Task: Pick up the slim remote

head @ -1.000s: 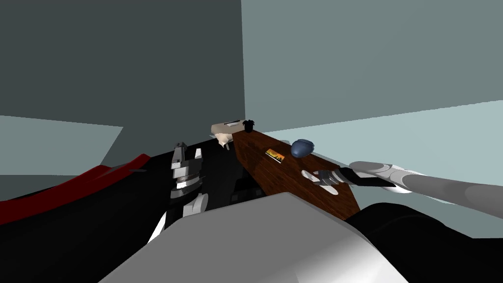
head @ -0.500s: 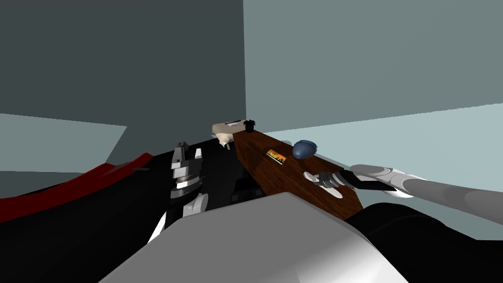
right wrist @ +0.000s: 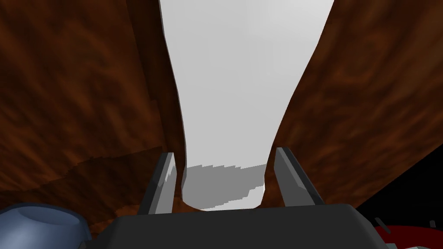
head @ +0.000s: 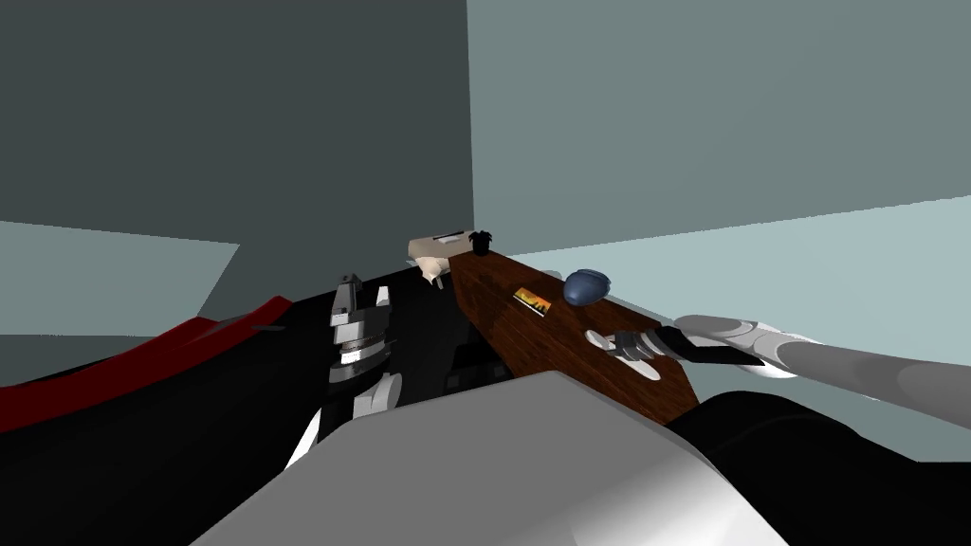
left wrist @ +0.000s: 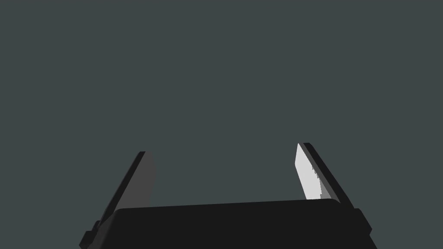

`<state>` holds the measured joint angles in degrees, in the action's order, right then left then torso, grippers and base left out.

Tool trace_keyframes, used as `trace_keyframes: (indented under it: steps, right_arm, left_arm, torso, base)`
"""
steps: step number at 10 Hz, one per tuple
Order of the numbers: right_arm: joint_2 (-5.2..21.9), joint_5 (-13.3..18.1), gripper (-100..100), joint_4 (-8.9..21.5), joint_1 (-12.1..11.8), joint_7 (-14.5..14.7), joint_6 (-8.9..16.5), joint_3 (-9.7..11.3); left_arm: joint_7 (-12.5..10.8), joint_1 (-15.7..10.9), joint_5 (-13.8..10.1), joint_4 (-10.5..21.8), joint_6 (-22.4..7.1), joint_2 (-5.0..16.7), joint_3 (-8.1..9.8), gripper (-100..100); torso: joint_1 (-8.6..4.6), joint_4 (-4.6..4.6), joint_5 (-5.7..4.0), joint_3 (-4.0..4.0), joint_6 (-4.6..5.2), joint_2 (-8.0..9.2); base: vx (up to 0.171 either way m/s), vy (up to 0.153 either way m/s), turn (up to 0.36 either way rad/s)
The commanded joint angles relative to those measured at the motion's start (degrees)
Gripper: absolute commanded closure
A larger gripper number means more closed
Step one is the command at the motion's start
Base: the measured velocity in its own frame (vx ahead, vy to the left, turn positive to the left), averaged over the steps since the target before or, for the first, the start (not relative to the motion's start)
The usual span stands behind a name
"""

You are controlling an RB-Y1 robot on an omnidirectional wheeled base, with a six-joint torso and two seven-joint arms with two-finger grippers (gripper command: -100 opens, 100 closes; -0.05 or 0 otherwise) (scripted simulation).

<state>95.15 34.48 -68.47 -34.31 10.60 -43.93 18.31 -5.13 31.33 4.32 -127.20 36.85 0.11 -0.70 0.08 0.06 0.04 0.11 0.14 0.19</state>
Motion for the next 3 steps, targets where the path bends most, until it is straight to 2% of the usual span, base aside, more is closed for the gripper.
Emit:
trace_keyframes:
  steps: [1,2,3]
  right_arm:
    - [1.95,-0.57,100,-0.26,0.06,-0.64,-1.19,-0.68]
    - [1.13,-0.14,100,-0.27,0.26,-0.48,-0.51,-0.24]
    - [1.26,-0.15,0,-0.26,0.3,-0.62,-0.66,-0.27]
  left_arm:
    - [0.0,0.0,0.0,0.0,0.0,0.0,0.0,0]
    - [0.0,0.0,0.0,0.0,0.0,0.0,0.0,0]
    - [0.0,-0.01,0.0,0.0,0.0,0.0,0.0,0]
  torso:
    - [0.0,0.0,0.0,0.0,0.0,0.0]
    - [0.02,0.03,0.02,0.05,-0.01,0.07]
    - [0.01,0.02,-0.02,0.03,-0.03,0.03]
  base:
    - [-0.044,0.004,-0.113]
    - [-0.018,0.0,-0.016]
    - [0.0,0.0,0.0]
